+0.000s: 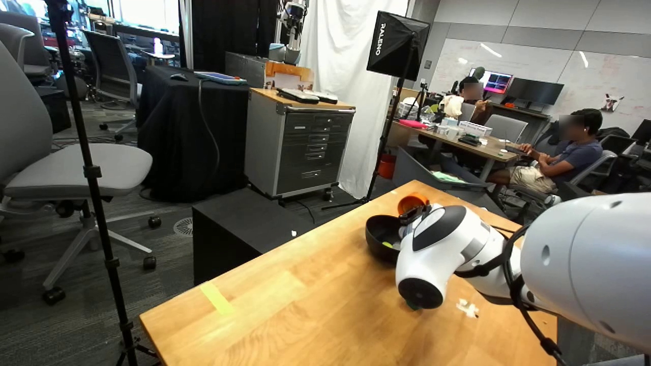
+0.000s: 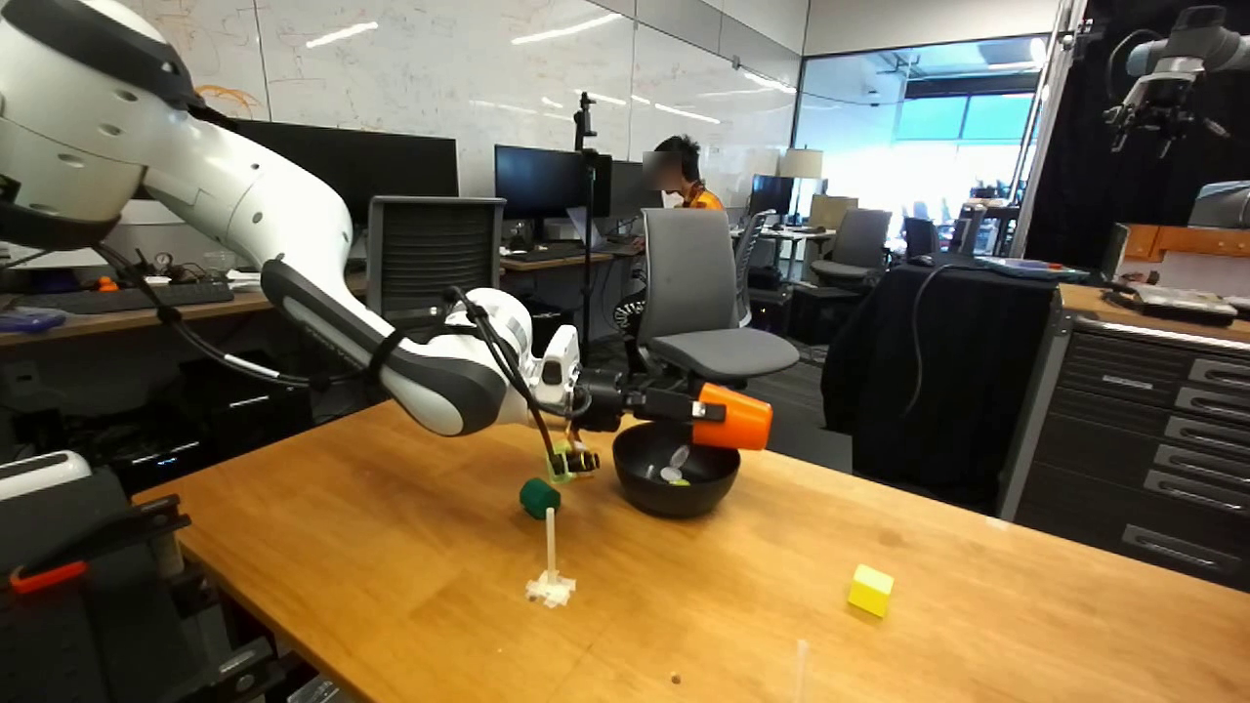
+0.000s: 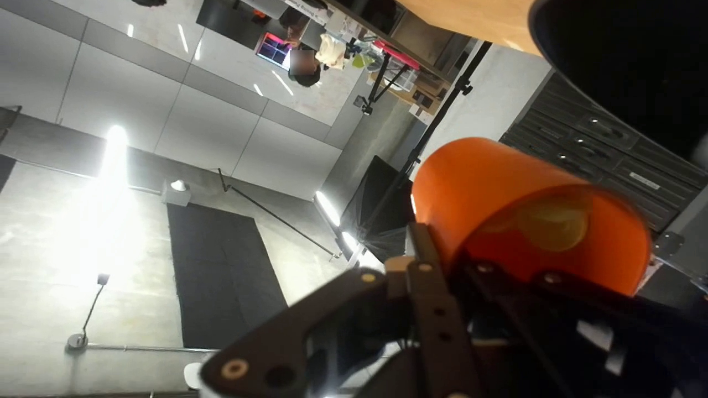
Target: Pour the contents in the cup into the bowl
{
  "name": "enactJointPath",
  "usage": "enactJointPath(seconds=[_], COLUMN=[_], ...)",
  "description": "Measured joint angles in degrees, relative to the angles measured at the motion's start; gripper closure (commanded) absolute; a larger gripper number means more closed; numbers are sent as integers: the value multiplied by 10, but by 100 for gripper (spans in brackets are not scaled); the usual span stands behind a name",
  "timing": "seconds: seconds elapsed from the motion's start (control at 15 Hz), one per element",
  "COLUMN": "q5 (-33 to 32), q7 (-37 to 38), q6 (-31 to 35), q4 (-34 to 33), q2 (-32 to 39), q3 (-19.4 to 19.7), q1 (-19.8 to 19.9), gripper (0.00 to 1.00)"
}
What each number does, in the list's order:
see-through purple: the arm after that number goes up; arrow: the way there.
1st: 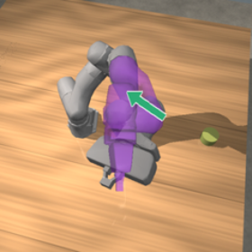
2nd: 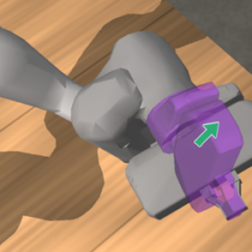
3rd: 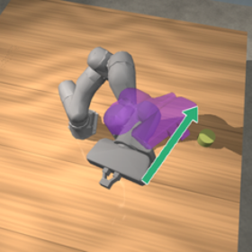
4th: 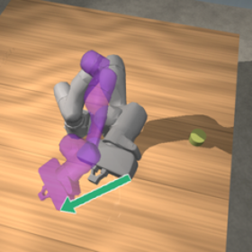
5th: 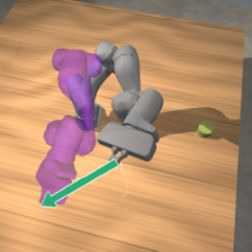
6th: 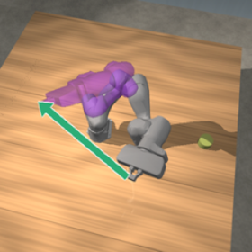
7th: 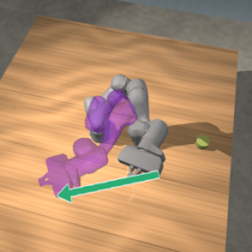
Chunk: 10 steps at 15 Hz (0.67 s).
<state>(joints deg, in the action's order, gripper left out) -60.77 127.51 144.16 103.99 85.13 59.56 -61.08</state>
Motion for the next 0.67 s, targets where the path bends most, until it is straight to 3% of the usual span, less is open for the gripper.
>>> enactJointPath(seconds=[0.67], q5=[-112], q7=[72], q6=[-125], q4=[-28], q2=[-21], q3=[-62], q1=[35], gripper=[94])
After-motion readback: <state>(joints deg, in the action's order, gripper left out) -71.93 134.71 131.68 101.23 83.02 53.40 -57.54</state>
